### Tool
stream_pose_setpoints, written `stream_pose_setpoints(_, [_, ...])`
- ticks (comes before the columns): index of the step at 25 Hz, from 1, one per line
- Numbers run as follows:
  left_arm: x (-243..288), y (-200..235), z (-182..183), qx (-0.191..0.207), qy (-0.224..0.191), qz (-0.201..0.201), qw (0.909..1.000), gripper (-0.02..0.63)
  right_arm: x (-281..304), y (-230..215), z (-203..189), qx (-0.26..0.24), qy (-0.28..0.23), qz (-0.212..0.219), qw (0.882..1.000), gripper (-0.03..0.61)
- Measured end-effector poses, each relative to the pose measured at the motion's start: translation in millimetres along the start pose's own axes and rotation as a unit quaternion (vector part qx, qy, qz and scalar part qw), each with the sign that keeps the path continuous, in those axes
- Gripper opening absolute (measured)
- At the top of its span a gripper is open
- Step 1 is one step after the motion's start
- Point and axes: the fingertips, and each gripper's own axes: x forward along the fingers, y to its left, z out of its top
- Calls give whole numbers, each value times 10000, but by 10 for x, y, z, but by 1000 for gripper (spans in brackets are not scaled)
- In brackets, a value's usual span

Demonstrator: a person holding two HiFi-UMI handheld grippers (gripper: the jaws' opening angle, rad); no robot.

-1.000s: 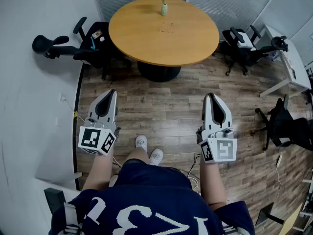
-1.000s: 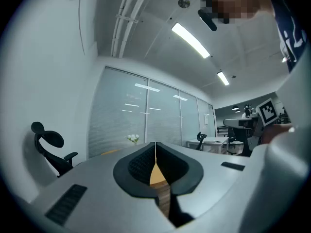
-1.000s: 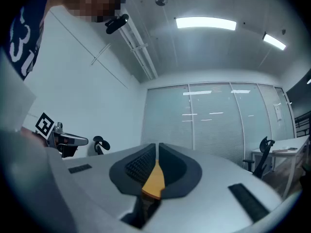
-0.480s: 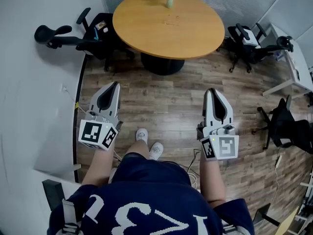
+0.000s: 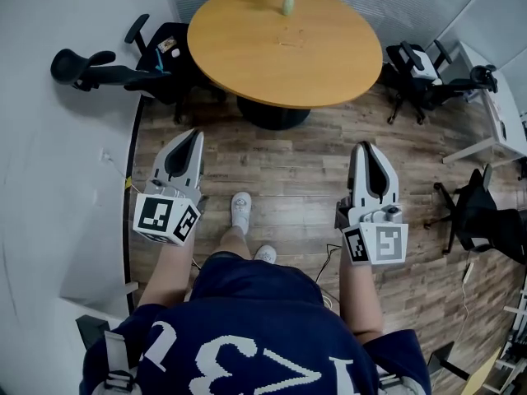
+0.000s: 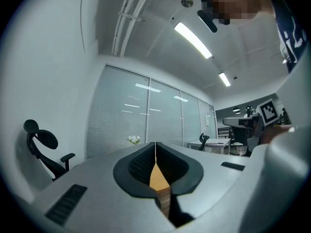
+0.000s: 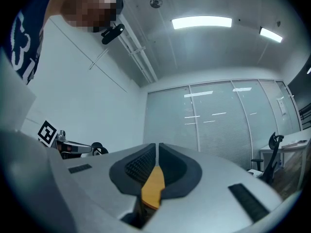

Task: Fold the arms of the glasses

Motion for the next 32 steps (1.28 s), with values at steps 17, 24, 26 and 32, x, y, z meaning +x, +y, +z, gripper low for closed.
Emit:
stream_pose_setpoints(17, [1900,1276,203,50,-275,-705,9971,20,1947,-282,-106,-197,-186,-613,9978,40])
stream_pose_setpoints(24, [2239,1462,61,-39,-125,-820,9965,20,2294,-375,-231,-232,-34,-665,9975,40])
stream_pose_setpoints(26, [2343,1505,2,-83,-75,-803,9967,20,2393,-441,-274,-203,-24,-667,9976,40])
stream_pose_setpoints(32, [2724,1619,-84,-99,-55,-646,9978,20,2835,-699,-457,-128,-10,-479,9988,40])
